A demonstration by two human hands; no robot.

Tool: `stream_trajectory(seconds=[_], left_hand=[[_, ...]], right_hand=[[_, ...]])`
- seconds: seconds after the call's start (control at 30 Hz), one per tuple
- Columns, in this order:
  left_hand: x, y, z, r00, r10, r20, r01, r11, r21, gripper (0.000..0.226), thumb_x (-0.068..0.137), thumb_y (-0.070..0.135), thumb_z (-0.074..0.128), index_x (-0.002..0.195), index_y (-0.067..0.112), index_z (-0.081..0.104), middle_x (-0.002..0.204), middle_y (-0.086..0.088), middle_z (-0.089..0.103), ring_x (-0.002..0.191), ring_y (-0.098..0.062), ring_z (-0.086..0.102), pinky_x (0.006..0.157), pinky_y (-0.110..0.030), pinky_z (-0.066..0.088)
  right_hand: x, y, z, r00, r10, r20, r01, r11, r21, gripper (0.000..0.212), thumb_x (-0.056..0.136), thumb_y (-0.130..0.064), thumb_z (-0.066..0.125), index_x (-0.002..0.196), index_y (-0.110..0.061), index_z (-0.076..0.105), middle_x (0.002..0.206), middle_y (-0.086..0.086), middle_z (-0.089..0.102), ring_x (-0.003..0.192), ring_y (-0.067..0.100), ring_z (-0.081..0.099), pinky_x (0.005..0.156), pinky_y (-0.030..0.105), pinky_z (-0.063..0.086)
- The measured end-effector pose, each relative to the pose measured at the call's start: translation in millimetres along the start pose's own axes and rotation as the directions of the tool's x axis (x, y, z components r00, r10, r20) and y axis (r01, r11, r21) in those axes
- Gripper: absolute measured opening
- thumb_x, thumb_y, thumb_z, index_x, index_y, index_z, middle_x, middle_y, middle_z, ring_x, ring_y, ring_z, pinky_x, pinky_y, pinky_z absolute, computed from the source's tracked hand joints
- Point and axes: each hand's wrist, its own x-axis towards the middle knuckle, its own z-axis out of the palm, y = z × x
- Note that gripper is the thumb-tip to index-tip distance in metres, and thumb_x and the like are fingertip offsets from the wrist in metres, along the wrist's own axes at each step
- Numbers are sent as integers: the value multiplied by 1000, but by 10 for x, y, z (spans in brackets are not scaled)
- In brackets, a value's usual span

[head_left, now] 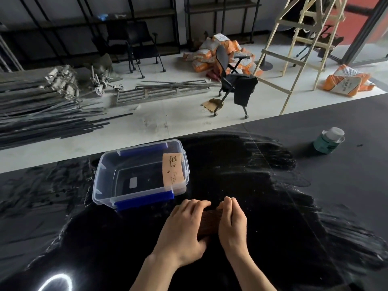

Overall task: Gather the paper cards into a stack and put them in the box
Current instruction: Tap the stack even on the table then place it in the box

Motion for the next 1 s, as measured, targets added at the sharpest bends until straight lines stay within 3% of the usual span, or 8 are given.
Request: stream_trajectory(seconds=[0.17, 0.4, 0.53, 0.67, 0.73, 0.83, 0.9, 1.0], left_hand=[[103, 56, -16, 999, -42, 35, 40, 998, 53, 53, 86, 23, 71, 133, 31, 49, 127, 10, 63, 119, -11, 57, 105, -28, 47], [150, 17, -54, 996, -51, 78, 49, 998, 31, 48, 86, 22, 70, 129, 33, 51, 122, 11, 66, 115, -12, 61, 97, -31, 52], [165, -20, -114, 977, -174, 127, 195, 965, -176, 51, 83, 27, 78, 127, 39, 53, 121, 15, 68, 109, -9, 65, 98, -30, 54], [142, -80, -216, 917, -364, 165, 388, 708, -591, 42, 82, 35, 81, 115, 38, 56, 108, 23, 64, 104, -5, 65, 84, -16, 51], [133, -73, -282, 879, -431, 205, 416, 483, -771, 36, 81, 30, 83, 108, 35, 59, 107, 15, 69, 105, -11, 67, 82, -20, 53], [117, -43, -383, 840, -485, 243, 384, 217, -897, 33, 79, 23, 81, 107, 31, 65, 111, 3, 74, 107, -18, 67, 100, -43, 54], [105, -44, -418, 818, -510, 266, 371, 114, -922, 38, 70, 30, 82, 106, 30, 69, 109, 2, 77, 110, -24, 66, 106, -51, 50], [71, -80, -439, 798, -537, 273, 362, 66, -930, 47, 61, 35, 82, 107, 26, 74, 103, 3, 80, 112, -27, 66, 109, -54, 46]], right_hand=[[-15, -50, -12, 1000, 10, 7, -10, 1000, 3, 41, 110, -17, 42, 73, -8, 56, 63, 0, 56, 51, 0, 51, 48, 13, 44], [4, -72, -25, 998, 48, 39, -49, 998, 31, 42, 110, -23, 43, 78, -1, 59, 64, 2, 57, 53, 2, 50, 50, 15, 45], [57, -189, -125, 983, 154, 96, -166, 977, 132, 45, 105, -47, 42, 93, -15, 72, 84, 5, 75, 76, 14, 69, 70, 28, 57], [146, -298, -295, 933, 246, 264, -317, 908, 274, 73, 71, -81, 66, 121, -29, 72, 116, 5, 78, 107, 25, 75, 95, 45, 58], [171, -366, -321, 886, 216, 411, -366, 870, 330, 78, 68, -70, 82, 127, -21, 71, 119, 13, 78, 112, 33, 74, 95, 50, 58], [161, -497, -307, 833, 149, 533, -349, 889, 296, 55, 80, -37, 85, 129, -15, 71, 122, 16, 77, 115, 36, 73, 100, 54, 55], [159, -566, -270, 816, 127, 564, -323, 909, 263, 47, 85, -23, 84, 129, -14, 71, 121, 16, 77, 115, 34, 73, 102, 55, 55], [158, -679, -205, 820, 119, 560, -286, 933, 220, 39, 87, -8, 81, 125, -8, 72, 116, 16, 79, 111, 34, 75, 102, 55, 56]])
